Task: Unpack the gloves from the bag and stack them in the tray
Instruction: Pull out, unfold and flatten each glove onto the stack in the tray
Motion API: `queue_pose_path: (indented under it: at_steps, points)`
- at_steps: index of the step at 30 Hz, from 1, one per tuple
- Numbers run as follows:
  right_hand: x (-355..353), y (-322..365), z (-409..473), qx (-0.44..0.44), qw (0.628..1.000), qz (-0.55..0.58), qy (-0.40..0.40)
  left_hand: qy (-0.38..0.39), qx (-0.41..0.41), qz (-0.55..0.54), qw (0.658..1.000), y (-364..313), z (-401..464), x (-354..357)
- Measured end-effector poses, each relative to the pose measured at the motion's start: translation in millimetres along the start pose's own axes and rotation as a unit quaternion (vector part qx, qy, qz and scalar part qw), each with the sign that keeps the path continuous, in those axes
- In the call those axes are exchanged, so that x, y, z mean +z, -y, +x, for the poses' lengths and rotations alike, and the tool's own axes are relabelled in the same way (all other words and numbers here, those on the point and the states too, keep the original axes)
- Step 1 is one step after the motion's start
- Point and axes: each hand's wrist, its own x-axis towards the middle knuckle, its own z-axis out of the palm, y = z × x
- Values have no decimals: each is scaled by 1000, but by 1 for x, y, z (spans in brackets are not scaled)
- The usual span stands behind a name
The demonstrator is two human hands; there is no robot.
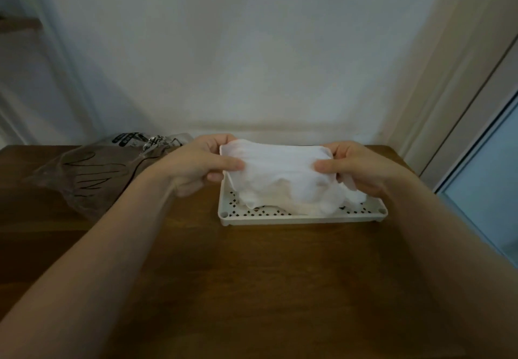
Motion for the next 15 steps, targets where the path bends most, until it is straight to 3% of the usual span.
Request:
queue_pose_path:
  at_steps: [4,8,12,15]
  points:
    - [-27,8,5,-9,999,15,-40,-49,63,-63,995,-16,21,12]
    - [-41,19,16,-17,990,39,-134,-108,105,-78,985,-27,47,23]
    - [-55,26,24,-2,973,-93,-209,-110,117,4,987,-29,72,34]
    - [-64,28,30,-54,910,-284,-296,-120,192,81,971,-30,86,39]
